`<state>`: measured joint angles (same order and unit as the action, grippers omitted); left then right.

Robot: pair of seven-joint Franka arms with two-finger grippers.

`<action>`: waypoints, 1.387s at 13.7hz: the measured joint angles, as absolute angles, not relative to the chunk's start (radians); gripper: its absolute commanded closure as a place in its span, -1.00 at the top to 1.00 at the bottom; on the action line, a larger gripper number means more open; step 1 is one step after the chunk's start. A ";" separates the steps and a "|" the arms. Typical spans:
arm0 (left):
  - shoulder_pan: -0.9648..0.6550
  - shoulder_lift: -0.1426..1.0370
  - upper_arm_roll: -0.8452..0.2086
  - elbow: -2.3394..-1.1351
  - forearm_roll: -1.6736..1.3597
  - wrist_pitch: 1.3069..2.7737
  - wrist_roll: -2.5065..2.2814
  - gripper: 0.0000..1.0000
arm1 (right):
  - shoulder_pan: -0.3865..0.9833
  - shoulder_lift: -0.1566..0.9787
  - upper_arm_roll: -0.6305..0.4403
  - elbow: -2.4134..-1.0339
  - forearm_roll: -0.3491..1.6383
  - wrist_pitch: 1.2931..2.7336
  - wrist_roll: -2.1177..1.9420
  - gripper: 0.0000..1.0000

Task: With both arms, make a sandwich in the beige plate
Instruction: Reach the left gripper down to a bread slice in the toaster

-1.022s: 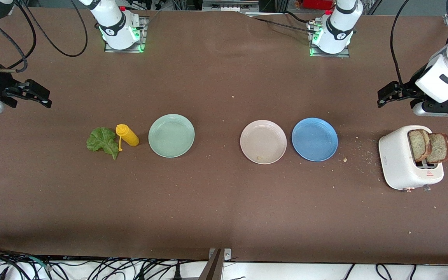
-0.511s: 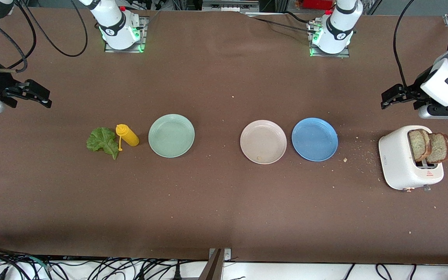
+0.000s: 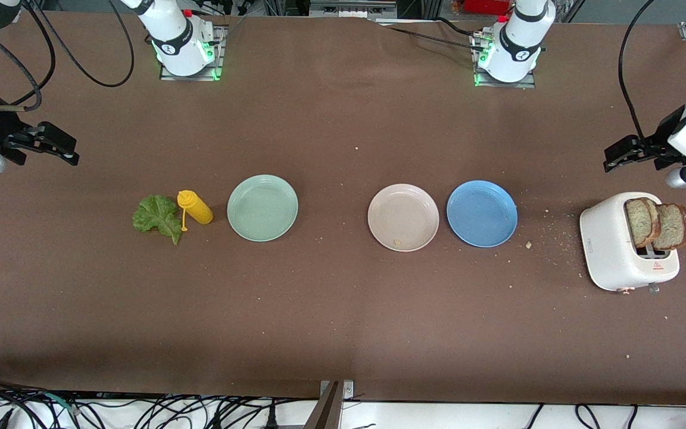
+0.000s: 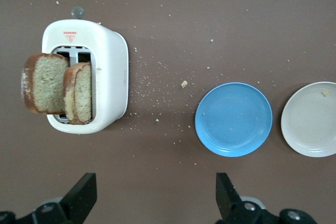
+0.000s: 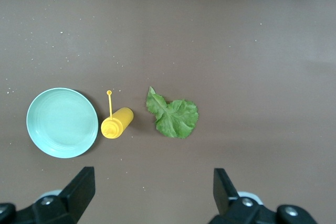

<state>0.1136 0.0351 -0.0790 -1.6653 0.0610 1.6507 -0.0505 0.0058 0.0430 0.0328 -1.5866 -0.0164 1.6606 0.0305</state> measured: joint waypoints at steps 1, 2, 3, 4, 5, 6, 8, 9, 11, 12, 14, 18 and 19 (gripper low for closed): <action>0.129 0.037 -0.079 -1.665 0.091 1.651 -0.051 1.00 | 0.006 0.043 0.033 -1.587 -0.016 1.661 0.031 1.00; 0.145 0.040 -0.079 -1.664 0.120 1.652 -0.050 1.00 | 0.006 0.043 0.033 -1.587 -0.016 1.661 0.031 1.00; 0.164 0.048 -0.078 -1.664 0.139 1.652 -0.051 1.00 | 0.006 0.043 0.033 -1.587 -0.016 1.661 0.031 1.00; 0.186 0.062 -0.078 -1.664 0.144 1.655 -0.050 1.00 | 0.006 0.043 0.033 -1.587 -0.016 1.661 0.031 1.00; 0.205 0.081 -0.078 -1.664 0.144 1.667 -0.048 1.00 | 0.006 0.043 0.033 -1.587 -0.016 1.661 0.031 1.00; 0.217 0.102 -0.078 -1.664 0.144 1.691 -0.047 1.00 | 0.006 0.043 0.033 -1.587 -0.016 1.661 0.031 1.00; 0.223 0.134 -0.078 -1.664 0.144 1.718 -0.047 1.00 | 0.006 0.043 0.033 -1.587 -0.016 1.661 0.031 1.00; 0.224 0.142 -0.078 -1.664 0.145 1.721 -0.047 1.00 | 0.006 0.043 0.033 -1.587 -0.016 1.661 0.031 1.00; 0.230 0.149 -0.078 -1.663 0.145 1.728 -0.047 1.00 | 0.006 0.043 0.033 -1.587 -0.016 1.661 0.031 1.00; 0.240 0.157 -0.078 -1.663 0.145 1.744 -0.047 1.00 | 0.006 0.043 0.033 -1.587 -0.016 1.661 0.031 1.00; 0.271 0.183 -0.078 -1.663 0.146 1.792 -0.033 1.00 | 0.006 0.043 0.033 -1.587 -0.016 1.661 0.031 1.00; 0.315 0.227 -0.078 -1.663 0.146 1.839 0.026 0.99 | 0.006 0.043 0.033 -1.587 -0.016 1.661 0.031 1.00; 0.316 0.236 -0.078 -1.663 0.146 1.845 0.027 0.99 | 0.006 0.043 0.033 -1.587 -0.016 1.661 0.031 1.00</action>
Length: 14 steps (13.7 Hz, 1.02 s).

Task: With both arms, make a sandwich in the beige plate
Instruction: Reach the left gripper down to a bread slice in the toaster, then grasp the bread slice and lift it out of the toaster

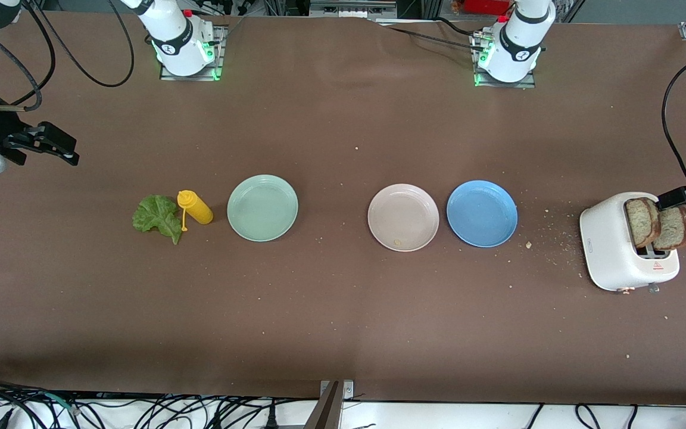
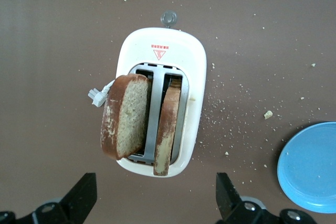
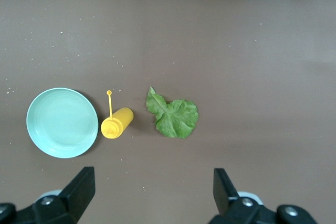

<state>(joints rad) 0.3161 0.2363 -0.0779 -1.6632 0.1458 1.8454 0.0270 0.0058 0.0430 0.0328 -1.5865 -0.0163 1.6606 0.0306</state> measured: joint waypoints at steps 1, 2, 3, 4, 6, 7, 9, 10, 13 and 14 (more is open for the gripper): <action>0.316 0.244 -0.079 -1.663 0.146 1.848 0.027 0.99 | 0.006 0.043 0.033 -1.587 -0.016 1.661 0.031 1.00; 0.316 0.248 -0.080 -1.663 0.146 1.850 0.027 0.99 | 0.006 0.043 0.033 -1.587 -0.016 1.661 0.031 1.00; 0.316 0.252 -0.080 -1.663 0.146 1.857 0.027 0.98 | 0.006 0.043 0.033 -1.587 -0.016 1.661 0.031 1.00; 0.316 0.258 -0.080 -1.664 0.146 1.869 0.027 0.98 | 0.006 0.043 0.033 -1.587 -0.016 1.661 0.031 1.00; 0.317 0.279 -0.080 -1.665 0.146 1.886 0.027 0.98 | 0.006 0.043 0.033 -1.587 -0.016 1.661 0.031 1.00; 0.317 0.288 -0.080 -1.665 0.146 1.888 0.027 0.96 | 0.006 0.043 0.033 -1.587 -0.016 1.661 0.031 1.00; 0.318 0.302 -0.080 -1.668 0.146 1.890 0.027 0.90 | 0.006 0.043 0.033 -1.587 -0.016 1.661 0.031 1.00; 0.318 0.307 -0.080 -1.673 0.146 1.891 0.027 0.87 | 0.006 0.043 0.033 -1.587 -0.016 1.661 0.031 1.00; 0.318 0.314 -0.080 -1.702 0.146 1.942 0.027 0.54 | 0.006 0.043 0.033 -1.587 -0.016 1.661 0.031 1.00; 0.318 0.316 -0.080 -1.712 0.146 1.954 0.027 0.25 | 0.006 0.043 0.033 -1.587 -0.016 1.661 0.031 1.00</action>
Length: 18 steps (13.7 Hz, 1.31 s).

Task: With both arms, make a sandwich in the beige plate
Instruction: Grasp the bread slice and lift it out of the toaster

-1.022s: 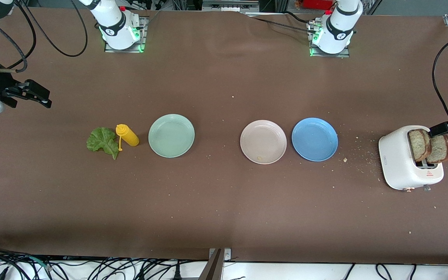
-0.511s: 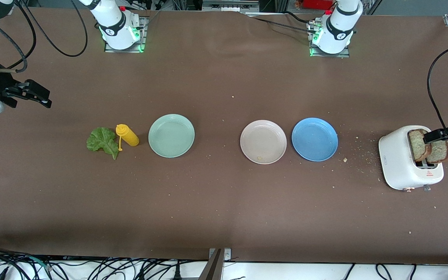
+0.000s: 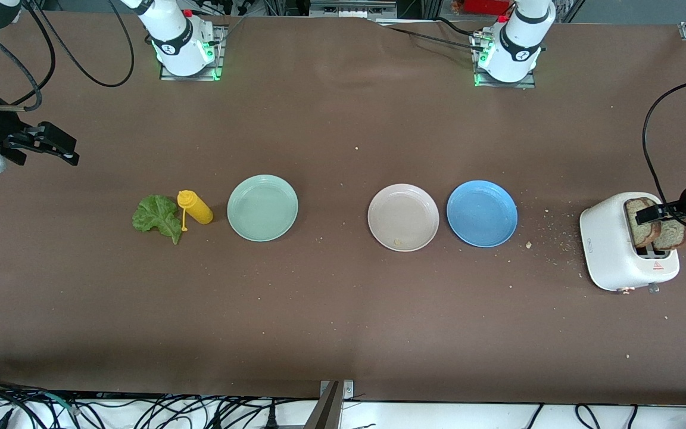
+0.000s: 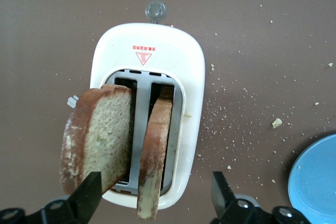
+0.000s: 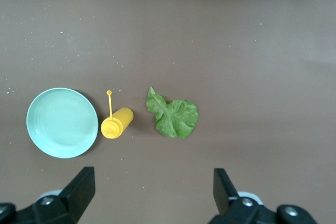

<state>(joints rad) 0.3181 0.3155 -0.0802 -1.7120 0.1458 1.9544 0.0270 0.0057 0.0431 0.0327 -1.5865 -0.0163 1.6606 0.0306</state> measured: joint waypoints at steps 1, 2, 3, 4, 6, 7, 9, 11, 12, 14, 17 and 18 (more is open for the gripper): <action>0.318 0.318 -0.080 -1.719 0.146 1.961 0.027 -0.06 | 0.006 0.043 0.033 -1.587 -0.016 1.661 0.031 1.00; 0.318 0.320 -0.080 -1.726 0.146 1.963 0.027 -0.36 | 0.006 0.043 0.033 -1.587 -0.016 1.661 0.031 1.00; 0.318 0.322 -0.080 -1.734 0.146 1.963 0.028 -0.60 | 0.006 0.043 0.033 -1.587 -0.016 1.661 0.031 1.00; 0.318 0.326 -0.080 -1.741 0.146 1.963 0.028 -0.88 | 0.006 0.043 0.033 -1.587 -0.016 1.661 0.031 1.00; 0.318 0.331 -0.080 -1.752 0.150 1.964 0.031 -1.00 | 0.006 0.043 0.033 -1.587 -0.016 1.661 0.031 1.00; 0.318 0.333 -0.080 -1.752 0.161 1.964 0.042 -1.00 | 0.006 0.043 0.033 -1.587 -0.016 1.661 0.031 1.00; 0.319 0.333 -0.080 -1.752 0.165 1.964 0.068 -1.00 | 0.006 0.043 0.033 -1.587 -0.016 1.661 0.031 1.00; 0.321 0.332 -0.080 -1.748 0.165 1.962 0.074 -1.00 | 0.006 0.043 0.033 -1.587 -0.016 1.661 0.031 1.00; 0.322 0.330 -0.079 -1.743 0.165 1.957 0.075 -1.00 | 0.006 0.043 0.033 -1.587 -0.016 1.661 0.031 1.00; 0.323 0.314 -0.079 -1.711 0.165 1.912 0.075 -1.00 | 0.006 0.043 0.033 -1.587 -0.016 1.661 0.031 1.00; 0.323 0.278 -0.085 -1.615 0.165 1.761 0.079 -1.00 | 0.006 0.043 0.032 -1.587 -0.016 1.661 0.031 1.00; 0.322 0.270 -0.091 -1.583 0.165 1.719 0.080 -1.00 | 0.006 0.043 0.032 -1.587 -0.016 1.661 0.031 1.00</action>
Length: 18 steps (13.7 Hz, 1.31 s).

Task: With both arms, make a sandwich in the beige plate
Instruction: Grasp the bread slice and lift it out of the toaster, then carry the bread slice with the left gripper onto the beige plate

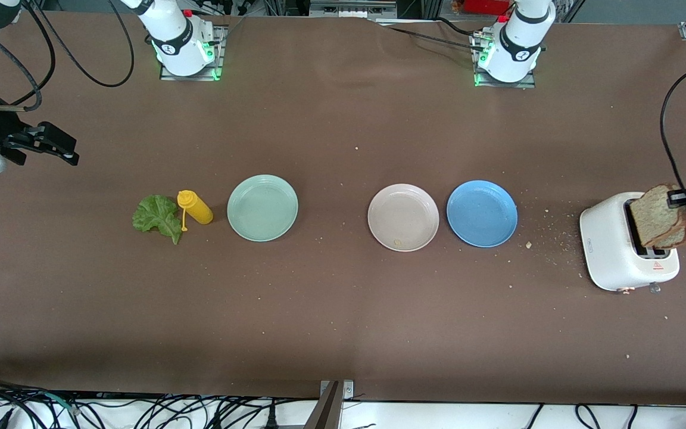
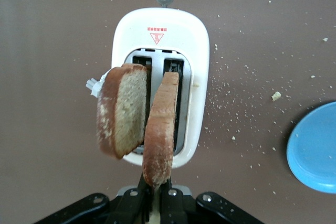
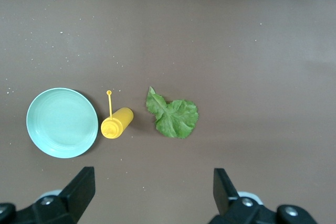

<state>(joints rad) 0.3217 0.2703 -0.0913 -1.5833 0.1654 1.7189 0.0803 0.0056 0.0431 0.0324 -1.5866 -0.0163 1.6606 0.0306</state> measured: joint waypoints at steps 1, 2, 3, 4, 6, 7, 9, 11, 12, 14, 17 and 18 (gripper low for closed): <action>0.321 0.266 -0.103 -1.557 0.165 1.687 0.082 -1.00 | 0.006 0.043 0.032 -1.587 -0.016 1.661 0.031 1.00; 0.319 0.264 -0.126 -1.535 0.165 1.661 0.082 -1.00 | 0.006 0.043 0.032 -1.587 -0.016 1.661 0.031 1.00; 0.317 0.264 -0.157 -1.520 0.165 1.644 0.082 -1.00 | 0.006 0.043 0.032 -1.587 -0.016 1.661 0.031 1.00; 0.314 0.264 -0.194 -1.513 0.165 1.637 0.082 -1.00 | 0.006 0.043 0.032 -1.587 -0.016 1.661 0.031 1.00; 0.303 0.269 -0.271 -1.512 0.165 1.631 0.076 -1.00 | 0.006 0.043 0.032 -1.587 -0.016 1.661 0.031 1.00; 0.289 0.278 -0.299 -1.512 0.165 1.629 0.065 -1.00 | 0.006 0.043 0.032 -1.586 -0.016 1.661 0.031 1.00; 0.244 0.310 -0.318 -1.516 0.155 1.625 0.050 -1.00 | 0.006 0.043 0.032 -1.586 -0.016 1.661 0.031 1.00; 0.208 0.358 -0.318 -1.517 0.054 1.625 0.037 -1.00 | 0.006 0.043 0.032 -1.586 -0.016 1.661 0.031 1.00; 0.202 0.383 -0.318 -1.517 -0.020 1.625 0.032 -1.00 | 0.006 0.043 0.032 -1.586 -0.016 1.661 0.031 1.00; 0.202 0.424 -0.316 -1.515 -0.181 1.626 0.031 -1.00 | 0.006 0.043 0.032 -1.586 -0.016 1.661 0.031 1.00; 0.189 0.459 -0.317 -1.516 -0.390 1.625 0.031 -1.00 | 0.006 0.043 0.032 -1.586 -0.016 1.661 0.031 1.00; 0.176 0.477 -0.317 -1.518 -0.450 1.624 0.031 -1.00 | 0.006 0.043 0.032 -1.586 -0.016 1.661 0.031 1.00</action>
